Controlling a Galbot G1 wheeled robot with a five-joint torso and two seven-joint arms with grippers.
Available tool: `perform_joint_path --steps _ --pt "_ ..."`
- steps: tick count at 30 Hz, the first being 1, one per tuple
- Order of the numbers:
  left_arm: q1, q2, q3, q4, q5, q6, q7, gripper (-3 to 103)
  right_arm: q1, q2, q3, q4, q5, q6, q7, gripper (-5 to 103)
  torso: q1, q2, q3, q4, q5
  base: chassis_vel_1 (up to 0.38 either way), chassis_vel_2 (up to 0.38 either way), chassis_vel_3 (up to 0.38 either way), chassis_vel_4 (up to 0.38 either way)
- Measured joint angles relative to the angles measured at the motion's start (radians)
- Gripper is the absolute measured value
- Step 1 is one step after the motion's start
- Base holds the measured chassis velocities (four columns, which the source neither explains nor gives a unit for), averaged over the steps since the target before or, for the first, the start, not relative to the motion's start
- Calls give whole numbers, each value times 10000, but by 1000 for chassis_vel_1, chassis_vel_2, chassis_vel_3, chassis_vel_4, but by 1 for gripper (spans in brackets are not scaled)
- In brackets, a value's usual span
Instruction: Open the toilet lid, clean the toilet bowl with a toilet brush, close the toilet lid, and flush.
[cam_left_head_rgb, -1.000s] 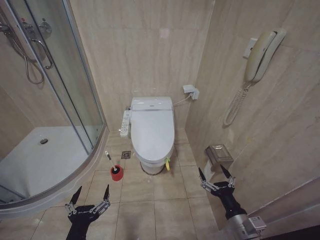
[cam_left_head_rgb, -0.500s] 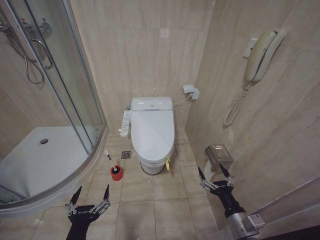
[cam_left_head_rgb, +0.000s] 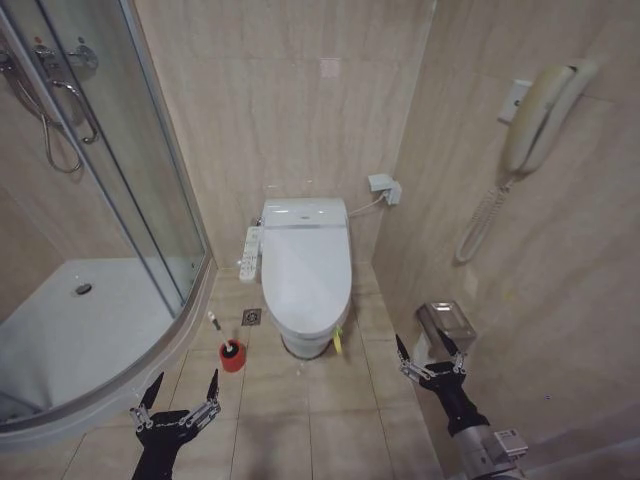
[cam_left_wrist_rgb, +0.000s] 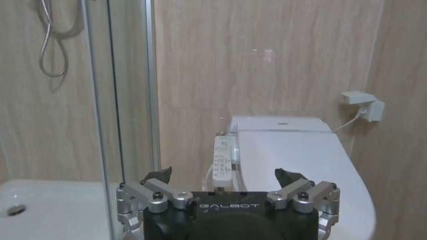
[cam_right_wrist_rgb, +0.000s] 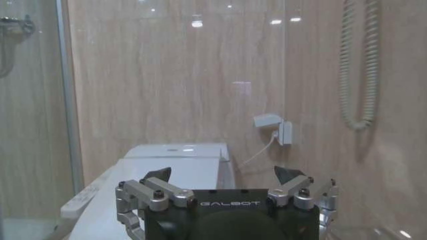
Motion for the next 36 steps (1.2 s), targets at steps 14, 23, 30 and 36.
perform_joint_path --steps 14,23,30,36 --pt "-1 1 0 0 0 0 0 100 -213 65 -123 -596 -672 630 -216 100 11 -4 4 -1 -2 -227 231 224 -224" --pt "1 -1 0 0 0 0 0 100 -451 162 -448 -1276 -1355 991 -193 100 -7 0 -3 -3 0 -14 9 3 22" --pt "1 0 1 0 0 0 0 100 -702 169 -619 -2075 -1811 1529 -41 100 -5 0 -2 -2 -1 11 -22 -18 10" --pt "0 -1 0 0 0 0 1 100 -828 376 -919 -2777 -2220 2003 -36 100 0 -1 0 -2 -2 0 0 0 0"
